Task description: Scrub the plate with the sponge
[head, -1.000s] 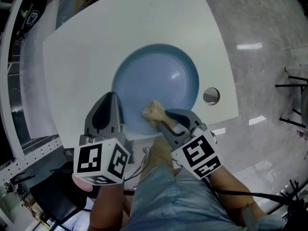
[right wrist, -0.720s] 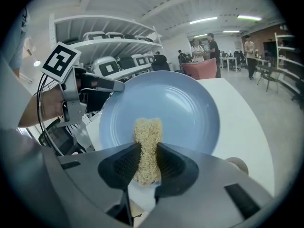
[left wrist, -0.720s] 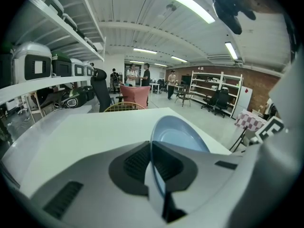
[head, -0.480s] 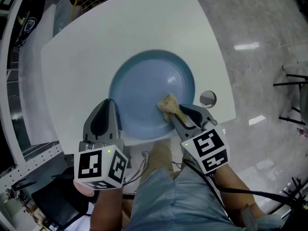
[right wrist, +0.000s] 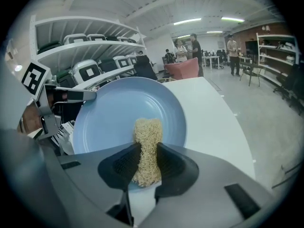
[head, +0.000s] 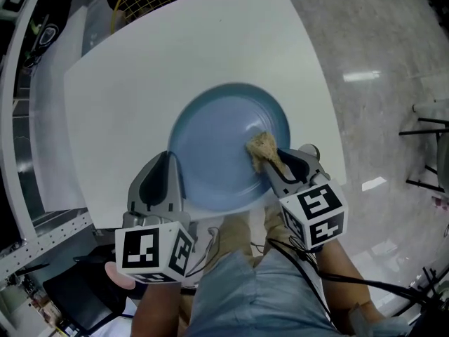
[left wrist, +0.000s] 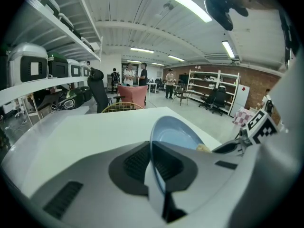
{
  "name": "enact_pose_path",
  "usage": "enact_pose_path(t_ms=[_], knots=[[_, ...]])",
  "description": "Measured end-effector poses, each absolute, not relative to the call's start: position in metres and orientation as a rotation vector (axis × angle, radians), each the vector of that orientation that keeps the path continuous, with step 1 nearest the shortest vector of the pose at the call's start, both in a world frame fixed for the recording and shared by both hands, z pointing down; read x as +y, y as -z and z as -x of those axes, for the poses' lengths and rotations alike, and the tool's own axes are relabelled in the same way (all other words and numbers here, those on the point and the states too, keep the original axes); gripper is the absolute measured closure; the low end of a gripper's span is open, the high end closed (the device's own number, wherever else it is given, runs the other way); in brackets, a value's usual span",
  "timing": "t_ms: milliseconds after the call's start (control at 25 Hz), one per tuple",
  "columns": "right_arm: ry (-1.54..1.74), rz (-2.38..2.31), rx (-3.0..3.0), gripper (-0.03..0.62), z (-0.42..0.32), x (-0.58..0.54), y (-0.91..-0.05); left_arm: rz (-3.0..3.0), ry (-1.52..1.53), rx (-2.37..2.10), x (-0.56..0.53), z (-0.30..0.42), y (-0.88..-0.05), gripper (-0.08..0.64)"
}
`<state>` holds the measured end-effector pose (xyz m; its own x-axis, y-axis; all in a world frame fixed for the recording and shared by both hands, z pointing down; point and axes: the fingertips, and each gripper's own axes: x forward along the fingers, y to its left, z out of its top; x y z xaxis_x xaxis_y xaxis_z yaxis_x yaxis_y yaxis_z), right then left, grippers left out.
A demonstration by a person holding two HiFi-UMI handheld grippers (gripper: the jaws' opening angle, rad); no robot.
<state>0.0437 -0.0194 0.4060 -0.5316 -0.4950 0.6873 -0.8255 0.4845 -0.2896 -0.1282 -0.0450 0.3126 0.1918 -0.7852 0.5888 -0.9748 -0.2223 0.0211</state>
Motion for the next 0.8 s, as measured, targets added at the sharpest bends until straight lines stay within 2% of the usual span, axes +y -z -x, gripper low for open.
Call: enact_pose_path(t_ms=[800], knots=[[-0.767, -1.158, -2.130, 0.485, -0.055, -0.088, -0.399, -2.107, -0.645, -1.590, -0.058, 0.125, -0.312, 0.537]])
